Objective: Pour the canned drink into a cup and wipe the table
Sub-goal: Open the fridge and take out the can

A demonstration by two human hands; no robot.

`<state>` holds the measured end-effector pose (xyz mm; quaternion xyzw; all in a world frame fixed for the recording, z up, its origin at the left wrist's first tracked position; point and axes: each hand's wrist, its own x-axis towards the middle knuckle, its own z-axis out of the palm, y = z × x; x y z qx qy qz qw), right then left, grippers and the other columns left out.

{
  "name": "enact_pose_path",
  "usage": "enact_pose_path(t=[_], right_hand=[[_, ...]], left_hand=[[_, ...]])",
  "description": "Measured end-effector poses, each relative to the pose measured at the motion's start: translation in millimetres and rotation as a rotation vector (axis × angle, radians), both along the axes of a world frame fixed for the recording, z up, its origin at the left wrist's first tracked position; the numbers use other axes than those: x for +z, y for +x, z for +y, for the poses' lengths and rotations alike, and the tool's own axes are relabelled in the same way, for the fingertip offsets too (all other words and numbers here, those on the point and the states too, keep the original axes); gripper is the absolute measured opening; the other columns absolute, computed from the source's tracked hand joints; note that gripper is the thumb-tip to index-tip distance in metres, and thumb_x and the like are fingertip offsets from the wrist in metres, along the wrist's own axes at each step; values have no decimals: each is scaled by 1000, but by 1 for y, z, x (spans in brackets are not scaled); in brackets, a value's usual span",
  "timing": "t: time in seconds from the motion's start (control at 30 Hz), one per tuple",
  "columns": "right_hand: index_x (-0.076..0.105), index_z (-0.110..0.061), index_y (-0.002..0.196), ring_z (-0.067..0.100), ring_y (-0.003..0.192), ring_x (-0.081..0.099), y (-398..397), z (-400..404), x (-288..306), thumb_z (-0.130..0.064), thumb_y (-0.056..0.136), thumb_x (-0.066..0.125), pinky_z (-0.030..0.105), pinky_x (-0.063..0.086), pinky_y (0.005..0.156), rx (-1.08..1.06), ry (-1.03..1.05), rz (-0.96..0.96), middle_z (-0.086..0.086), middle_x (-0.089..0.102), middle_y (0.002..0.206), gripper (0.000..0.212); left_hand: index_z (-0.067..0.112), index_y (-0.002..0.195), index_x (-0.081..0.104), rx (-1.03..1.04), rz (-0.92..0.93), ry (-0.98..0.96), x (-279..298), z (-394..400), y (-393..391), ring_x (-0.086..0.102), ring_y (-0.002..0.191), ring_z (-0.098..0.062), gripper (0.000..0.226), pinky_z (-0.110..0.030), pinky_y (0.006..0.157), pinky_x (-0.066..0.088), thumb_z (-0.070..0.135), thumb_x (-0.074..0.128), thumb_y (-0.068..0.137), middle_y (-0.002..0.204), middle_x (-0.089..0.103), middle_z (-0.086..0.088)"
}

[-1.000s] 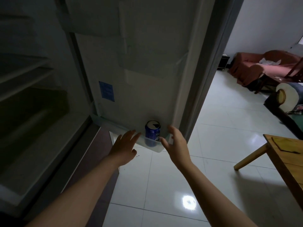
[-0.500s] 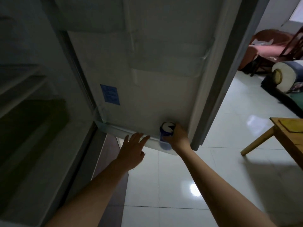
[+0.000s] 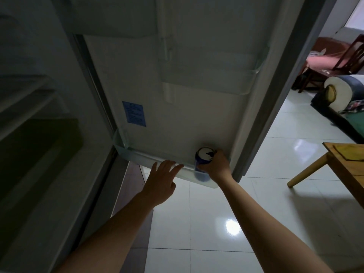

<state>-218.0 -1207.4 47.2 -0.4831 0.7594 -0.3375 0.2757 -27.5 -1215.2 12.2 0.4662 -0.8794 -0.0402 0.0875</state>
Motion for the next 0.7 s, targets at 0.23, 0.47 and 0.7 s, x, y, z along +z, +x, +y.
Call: enact_pose_path(t=[0.23,0.47,0.7], right_hand=[[42,-3,120,28,110,53,2,8,9,-15,65,81,25,43,81,-6,-80,-84,14,55,121,68],[42,-8,119,14,100,48,2,29,39,-11,67,80,22,43,79,41,-257,-168,1,51,110,65],[37,-13,123,16,106,50,-4,65,66,-13,72,75,26,46,83,69,-366,-291,-2,50,114,63]], left_hand=[[27,144,25,-10,25,9,1,3,0,16,142,-17,59,-39,116,5,15,46,91,151,27,0],[24,146,22,6,-7,27,4,8,-1,13,144,-21,60,-42,116,6,16,46,91,153,23,-5],[24,148,9,48,-186,42,13,14,-5,4,145,-21,62,-42,117,5,24,40,95,157,9,-4]])
